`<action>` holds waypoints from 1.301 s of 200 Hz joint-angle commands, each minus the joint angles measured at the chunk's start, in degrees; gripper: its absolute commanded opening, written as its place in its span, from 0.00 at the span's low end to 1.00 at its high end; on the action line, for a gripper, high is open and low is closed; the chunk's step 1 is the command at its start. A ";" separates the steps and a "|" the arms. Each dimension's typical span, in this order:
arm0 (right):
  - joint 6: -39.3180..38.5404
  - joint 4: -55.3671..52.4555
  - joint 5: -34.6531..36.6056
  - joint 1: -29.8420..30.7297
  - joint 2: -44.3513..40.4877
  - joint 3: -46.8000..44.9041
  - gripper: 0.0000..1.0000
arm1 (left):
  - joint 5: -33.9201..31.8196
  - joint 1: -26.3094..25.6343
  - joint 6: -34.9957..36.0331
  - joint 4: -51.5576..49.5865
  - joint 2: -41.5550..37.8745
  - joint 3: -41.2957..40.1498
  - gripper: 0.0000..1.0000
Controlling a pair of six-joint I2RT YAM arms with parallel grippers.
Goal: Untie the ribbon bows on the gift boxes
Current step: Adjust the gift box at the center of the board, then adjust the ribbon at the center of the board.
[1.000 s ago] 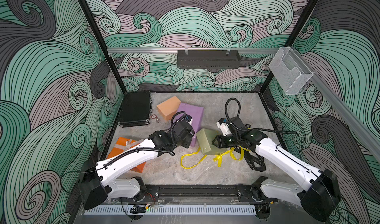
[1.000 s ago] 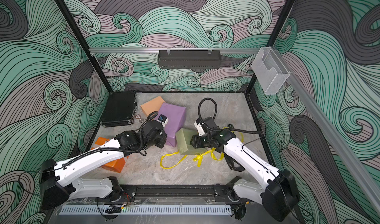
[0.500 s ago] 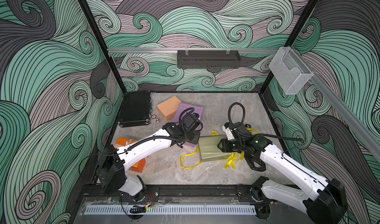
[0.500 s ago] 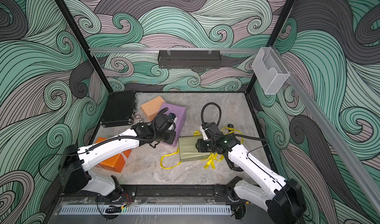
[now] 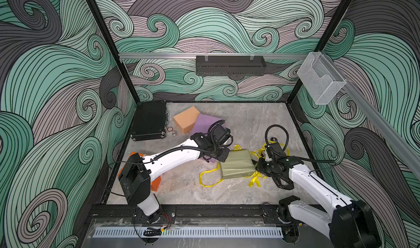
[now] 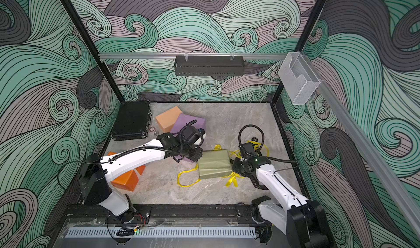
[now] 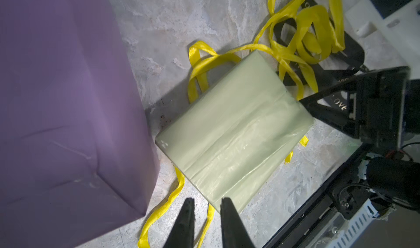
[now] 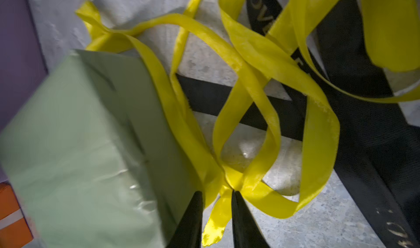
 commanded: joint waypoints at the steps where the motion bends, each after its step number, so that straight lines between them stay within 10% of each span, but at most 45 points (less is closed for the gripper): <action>1: 0.20 2.87 0.48 -0.52 2.40 0.13 0.30 | 0.31 -0.11 1.00 0.47 -2.10 -1.92 0.24; 113: -4.90 10.83 -6.32 0.43 10.56 2.35 0.46 | 1.20 -0.20 1.22 1.96 -5.93 -3.15 0.24; 146: -6.37 8.50 -5.46 0.75 17.10 4.85 0.38 | 0.96 -0.29 1.22 1.98 -6.15 -3.28 0.24; 183: -7.21 6.68 -4.54 1.22 16.12 6.58 0.00 | 0.59 -0.29 1.27 2.18 -6.60 -3.37 0.24; 260: -8.83 -6.71 3.36 -0.61 1.05 28.03 0.00 | -2.63 -0.29 1.04 3.98 -10.20 -5.17 0.24</action>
